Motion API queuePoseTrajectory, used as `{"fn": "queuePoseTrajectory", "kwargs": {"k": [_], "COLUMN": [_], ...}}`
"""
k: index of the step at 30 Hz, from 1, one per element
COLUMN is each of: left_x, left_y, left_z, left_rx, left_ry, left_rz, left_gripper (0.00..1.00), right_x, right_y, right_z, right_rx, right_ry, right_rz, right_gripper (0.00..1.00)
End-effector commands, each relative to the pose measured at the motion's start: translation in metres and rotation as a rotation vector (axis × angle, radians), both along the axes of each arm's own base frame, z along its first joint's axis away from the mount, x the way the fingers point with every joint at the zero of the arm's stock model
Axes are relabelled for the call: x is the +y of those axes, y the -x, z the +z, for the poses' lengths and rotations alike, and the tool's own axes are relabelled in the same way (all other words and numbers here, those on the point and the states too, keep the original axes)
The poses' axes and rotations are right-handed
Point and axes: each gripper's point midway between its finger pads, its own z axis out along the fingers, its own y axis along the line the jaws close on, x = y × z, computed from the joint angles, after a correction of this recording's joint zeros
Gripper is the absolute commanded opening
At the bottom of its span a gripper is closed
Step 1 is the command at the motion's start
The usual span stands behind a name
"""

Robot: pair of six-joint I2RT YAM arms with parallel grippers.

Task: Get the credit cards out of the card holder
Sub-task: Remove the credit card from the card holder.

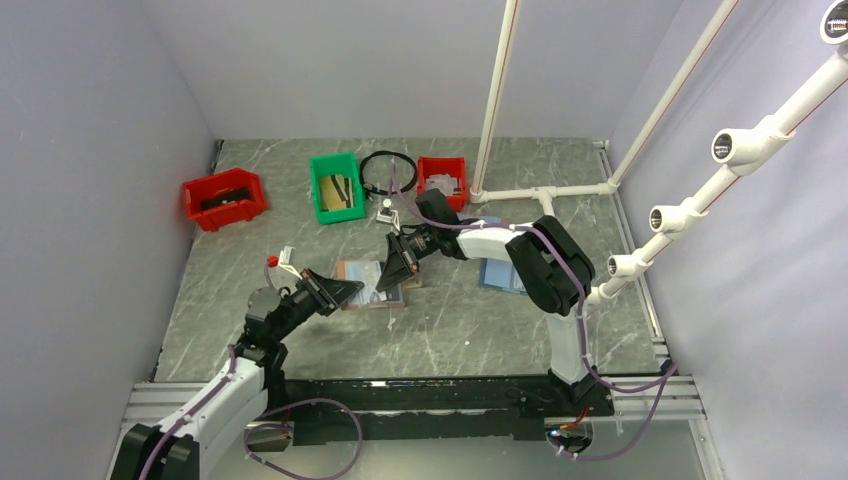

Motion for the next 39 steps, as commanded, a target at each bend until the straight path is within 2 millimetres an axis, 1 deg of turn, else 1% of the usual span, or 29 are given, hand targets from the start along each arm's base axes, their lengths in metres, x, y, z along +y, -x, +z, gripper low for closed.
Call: {"fn": "queuePoseTrajectory", "kwargs": {"k": [1,15,27,29,31,34,36,39], "left_x": [0.011,0.014,0.015,0.015,0.014,0.014,0.014,0.015], "left_y": [-0.005,-0.004,-0.004,-0.004,-0.003,-0.002,-0.003,-0.003], "left_z": [0.012,0.016,0.018,0.019,0.02,0.02,0.017,0.006], "left_rx": [-0.097,-0.103,-0.1,-0.105,-0.11,-0.112,-0.097,-0.047], "left_ry": [0.032,0.046,0.058,0.059,0.059,0.057,0.054,0.044], "left_rz": [0.052,0.05,0.049,0.045,0.039,0.034,0.036,0.044], "left_gripper": [0.0,0.0,0.08,0.07,0.03,0.01,0.0,0.0], "right_x": [-0.014,-0.021,-0.024,-0.024,-0.024,-0.024,-0.024,-0.024], "right_y": [0.0,-0.002,-0.002,-0.001,-0.001,-0.002,-0.002,-0.005], "right_z": [0.003,0.002,-0.001,-0.001,-0.001,-0.002,-0.003,-0.008], "right_rx": [-0.014,-0.008,0.002,0.001,0.002,0.002,-0.003,-0.022], "right_ry": [-0.033,-0.051,-0.054,-0.057,-0.057,-0.056,-0.049,-0.035], "right_rz": [0.015,0.022,0.027,0.029,0.029,0.028,0.024,0.016], "right_gripper": [0.0,0.0,0.0,0.0,0.0,0.0,0.0,0.0]}}
